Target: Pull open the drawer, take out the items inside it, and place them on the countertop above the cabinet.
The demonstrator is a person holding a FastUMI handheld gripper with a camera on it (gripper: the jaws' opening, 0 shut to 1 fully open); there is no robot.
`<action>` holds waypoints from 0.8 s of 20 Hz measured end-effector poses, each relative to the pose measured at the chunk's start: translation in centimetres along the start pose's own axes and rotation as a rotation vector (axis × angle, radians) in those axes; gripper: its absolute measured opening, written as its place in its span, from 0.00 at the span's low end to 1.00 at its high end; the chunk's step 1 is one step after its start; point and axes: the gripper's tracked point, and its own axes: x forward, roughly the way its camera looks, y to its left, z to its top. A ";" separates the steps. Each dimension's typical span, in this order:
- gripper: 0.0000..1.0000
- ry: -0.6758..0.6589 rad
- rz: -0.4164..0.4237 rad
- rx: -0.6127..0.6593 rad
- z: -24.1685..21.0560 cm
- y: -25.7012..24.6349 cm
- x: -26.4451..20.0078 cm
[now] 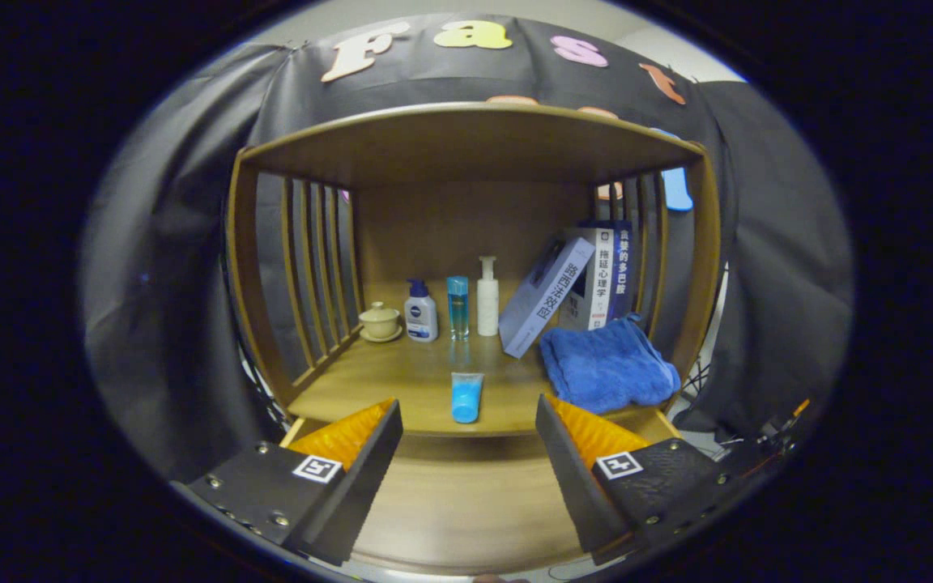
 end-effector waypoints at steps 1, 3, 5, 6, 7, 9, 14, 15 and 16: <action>0.98 -0.012 0.007 0.019 0.1 -0.3 -1.0; 0.98 -0.044 0.025 0.024 0.1 -0.6 -2.8; 0.98 -0.064 -0.001 -0.022 -0.6 -1.7 -4.4; 0.98 -0.062 0.001 -0.041 -1.4 -1.5 -5.2; 0.98 -0.058 0.015 -0.044 -2.3 -1.1 -5.8; 0.98 -0.046 0.039 -0.013 -4.2 -0.5 -6.9; 0.98 -0.035 0.052 0.035 -9.0 -0.7 -8.5; 0.98 -0.029 0.063 0.051 -10.2 -0.5 -8.7; 0.98 -0.027 0.067 0.062 -11.1 -0.9 -8.7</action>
